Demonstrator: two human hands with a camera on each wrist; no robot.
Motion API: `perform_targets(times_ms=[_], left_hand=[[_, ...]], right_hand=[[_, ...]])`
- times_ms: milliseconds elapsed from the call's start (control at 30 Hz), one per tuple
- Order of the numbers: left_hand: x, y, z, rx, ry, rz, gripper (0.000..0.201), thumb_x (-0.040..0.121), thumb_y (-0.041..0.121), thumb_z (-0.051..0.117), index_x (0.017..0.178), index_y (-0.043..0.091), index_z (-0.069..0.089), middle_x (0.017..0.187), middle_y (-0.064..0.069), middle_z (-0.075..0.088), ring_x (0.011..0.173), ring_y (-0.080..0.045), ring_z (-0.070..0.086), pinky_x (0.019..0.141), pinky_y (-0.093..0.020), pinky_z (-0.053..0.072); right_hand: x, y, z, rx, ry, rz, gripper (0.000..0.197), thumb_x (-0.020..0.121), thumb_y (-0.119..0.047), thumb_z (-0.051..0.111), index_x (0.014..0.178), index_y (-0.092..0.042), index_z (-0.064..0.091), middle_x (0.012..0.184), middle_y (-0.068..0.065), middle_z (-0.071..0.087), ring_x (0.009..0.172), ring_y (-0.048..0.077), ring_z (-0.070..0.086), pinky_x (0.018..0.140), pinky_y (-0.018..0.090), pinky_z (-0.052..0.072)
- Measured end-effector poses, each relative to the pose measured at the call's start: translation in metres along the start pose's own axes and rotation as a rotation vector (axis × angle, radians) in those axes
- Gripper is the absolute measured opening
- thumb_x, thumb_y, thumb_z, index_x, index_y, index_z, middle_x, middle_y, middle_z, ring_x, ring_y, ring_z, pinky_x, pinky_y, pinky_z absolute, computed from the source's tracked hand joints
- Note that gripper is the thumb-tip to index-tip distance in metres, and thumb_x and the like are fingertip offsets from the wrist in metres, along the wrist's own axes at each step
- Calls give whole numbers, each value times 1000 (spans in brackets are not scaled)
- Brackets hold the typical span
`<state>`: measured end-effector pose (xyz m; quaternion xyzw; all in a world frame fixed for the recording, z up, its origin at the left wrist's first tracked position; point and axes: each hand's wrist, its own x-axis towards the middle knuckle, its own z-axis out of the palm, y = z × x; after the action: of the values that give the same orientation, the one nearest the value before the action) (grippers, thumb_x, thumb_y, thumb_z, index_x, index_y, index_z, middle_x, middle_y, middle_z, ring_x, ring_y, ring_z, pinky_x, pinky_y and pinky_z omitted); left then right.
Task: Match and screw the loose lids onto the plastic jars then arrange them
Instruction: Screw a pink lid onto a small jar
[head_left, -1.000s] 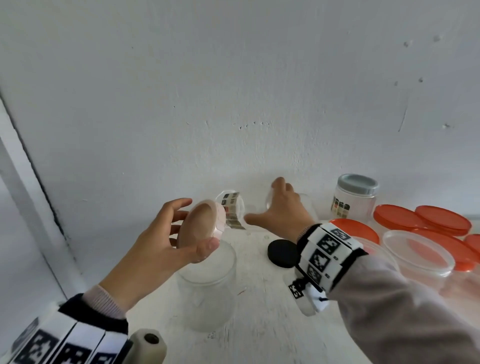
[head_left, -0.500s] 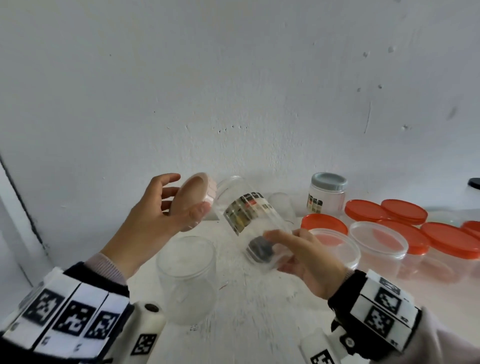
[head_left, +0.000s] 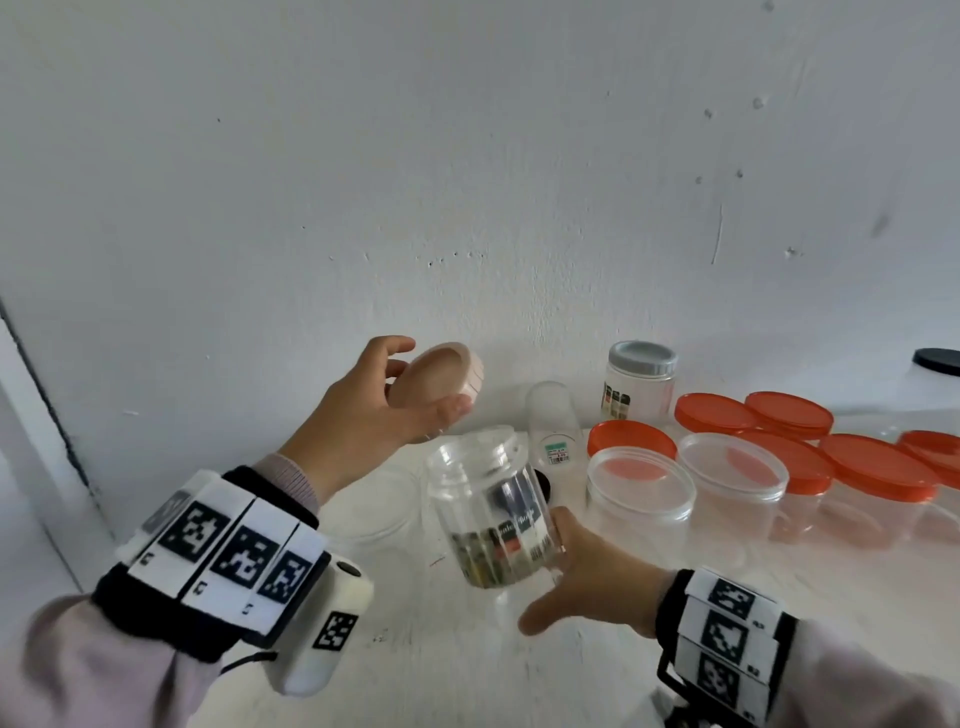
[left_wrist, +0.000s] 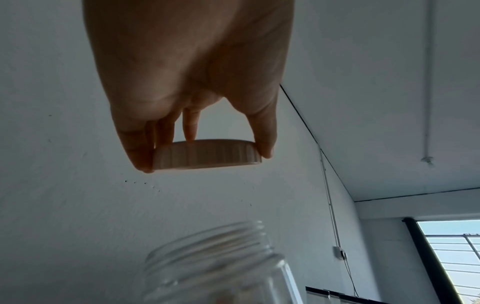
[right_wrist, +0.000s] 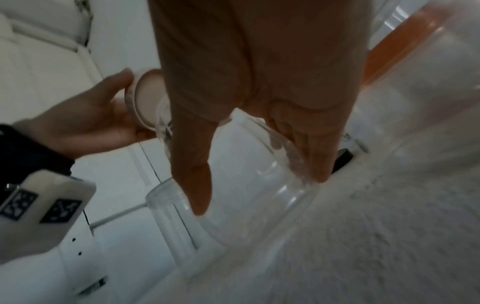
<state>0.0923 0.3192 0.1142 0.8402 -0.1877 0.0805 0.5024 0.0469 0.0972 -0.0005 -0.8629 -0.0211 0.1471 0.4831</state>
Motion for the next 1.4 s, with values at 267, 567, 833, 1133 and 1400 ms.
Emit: perform_targets(times_ms=[267, 567, 833, 1133, 1400], left_hand=[[-6, 3, 26, 90, -114, 27, 101, 50, 69, 75, 137, 36, 34, 130, 13, 49, 113, -6, 53, 98, -37, 48], [-7, 12, 46, 283, -328, 39, 101, 61, 58, 76, 146, 27, 30, 147, 13, 37, 128, -3, 39, 100, -20, 33], [-6, 13, 58, 289, -422, 77, 103, 63, 56, 76, 148, 25, 26, 150, 13, 34, 127, 2, 37, 97, -16, 30], [-15, 2, 66, 193, -424, 39, 124, 56, 58, 78, 151, 28, 4, 155, 14, 22, 137, -3, 28, 109, -22, 27], [-41, -31, 81, -103, -340, -42, 119, 56, 39, 88, 138, 49, 3, 123, 37, 37, 108, 21, 46, 88, -4, 38]], right_hand=[[-1, 15, -6, -123, -32, -42, 103, 58, -23, 91, 135, -20, 21, 127, -6, 53, 117, 11, 51, 97, 22, 42], [-13, 5, -17, 175, -55, -244, 109, 67, -9, 86, 143, -42, 15, 130, -21, 49, 111, -9, 52, 82, 17, 50], [-13, 10, -17, 130, -53, -272, 115, 69, -13, 85, 148, -38, 6, 134, -25, 46, 117, -10, 48, 85, 11, 46], [-13, 9, -23, 25, -33, -220, 119, 66, -16, 87, 147, -40, 4, 139, -22, 41, 126, 1, 44, 102, 26, 43], [-37, -42, -68, -167, 51, -328, 105, 57, -57, 82, 139, -51, 18, 147, -20, 30, 133, -1, 32, 109, 26, 34]])
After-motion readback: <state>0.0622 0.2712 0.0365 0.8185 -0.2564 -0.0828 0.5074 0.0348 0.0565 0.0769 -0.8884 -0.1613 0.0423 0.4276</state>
